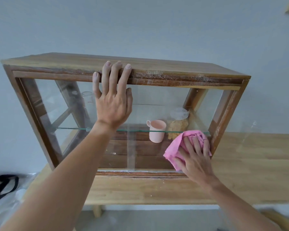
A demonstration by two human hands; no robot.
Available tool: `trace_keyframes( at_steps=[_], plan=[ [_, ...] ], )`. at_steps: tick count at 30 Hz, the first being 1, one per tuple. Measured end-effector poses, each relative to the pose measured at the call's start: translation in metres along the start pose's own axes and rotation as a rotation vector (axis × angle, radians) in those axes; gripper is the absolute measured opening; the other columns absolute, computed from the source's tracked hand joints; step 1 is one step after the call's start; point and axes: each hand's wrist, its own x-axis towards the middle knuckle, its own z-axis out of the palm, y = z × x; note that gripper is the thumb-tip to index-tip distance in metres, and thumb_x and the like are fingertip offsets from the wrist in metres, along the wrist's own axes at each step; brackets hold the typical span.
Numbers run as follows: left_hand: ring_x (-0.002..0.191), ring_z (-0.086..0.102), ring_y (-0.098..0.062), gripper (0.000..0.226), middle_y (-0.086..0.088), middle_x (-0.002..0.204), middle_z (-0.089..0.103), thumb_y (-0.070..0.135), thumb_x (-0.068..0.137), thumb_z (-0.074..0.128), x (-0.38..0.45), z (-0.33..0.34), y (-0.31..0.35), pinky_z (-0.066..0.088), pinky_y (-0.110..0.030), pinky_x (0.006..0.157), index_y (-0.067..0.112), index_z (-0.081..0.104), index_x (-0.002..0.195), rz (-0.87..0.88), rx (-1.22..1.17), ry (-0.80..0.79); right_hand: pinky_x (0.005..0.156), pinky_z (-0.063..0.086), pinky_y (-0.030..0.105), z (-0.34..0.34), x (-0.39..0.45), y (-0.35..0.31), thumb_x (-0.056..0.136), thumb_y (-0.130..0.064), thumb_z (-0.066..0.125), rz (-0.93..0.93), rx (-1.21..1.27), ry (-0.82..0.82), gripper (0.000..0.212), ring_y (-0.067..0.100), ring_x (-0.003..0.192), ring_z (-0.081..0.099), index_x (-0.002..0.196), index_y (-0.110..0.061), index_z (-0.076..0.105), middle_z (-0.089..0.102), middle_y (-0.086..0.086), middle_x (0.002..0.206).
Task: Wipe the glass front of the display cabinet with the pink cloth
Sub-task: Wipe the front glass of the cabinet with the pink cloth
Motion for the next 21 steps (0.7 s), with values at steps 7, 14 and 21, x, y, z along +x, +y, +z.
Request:
trace_keyframes(
  at_steps=[7, 14, 21],
  plan=[
    [0.149, 0.021, -0.028, 0.063, -0.010, 0.152, 0.042, 0.018, 0.090, 0.047, 0.000, 0.001, -0.001, 0.006, -0.045, 0.123, 0.017, 0.034, 0.152, 0.001, 0.020, -0.008, 0.120, -0.015, 0.064, -0.032, 0.109, -0.068, 0.102, -0.064, 0.034, 0.144, 0.152, 0.273, 0.073, 0.033, 0.157, -0.008, 0.162, -0.030, 0.011, -0.003, 0.007, 0.171],
    [0.150, 0.018, -0.028, 0.060, -0.009, 0.153, 0.036, 0.023, 0.094, 0.039, -0.001, 0.002, -0.003, 0.001, -0.044, 0.123, 0.017, 0.031, 0.153, 0.018, 0.049, -0.024, 0.126, -0.006, 0.053, 0.028, -0.015, -0.083, 0.103, -0.054, 0.039, -0.243, -0.003, -0.039, 0.061, 0.025, 0.154, 0.018, 0.158, -0.032, 0.027, 0.031, -0.002, 0.165],
    [0.150, 0.017, -0.028, 0.059, -0.011, 0.153, 0.038, 0.023, 0.095, 0.039, -0.001, 0.002, -0.004, 0.001, -0.045, 0.123, 0.016, 0.031, 0.153, 0.013, 0.051, -0.023, 0.124, -0.001, 0.055, -0.020, 0.024, 0.014, 0.099, -0.053, 0.042, 0.316, 0.059, 0.089, 0.054, 0.039, 0.152, 0.019, 0.135, -0.014, 0.054, 0.041, 0.023, 0.156]
  ],
)
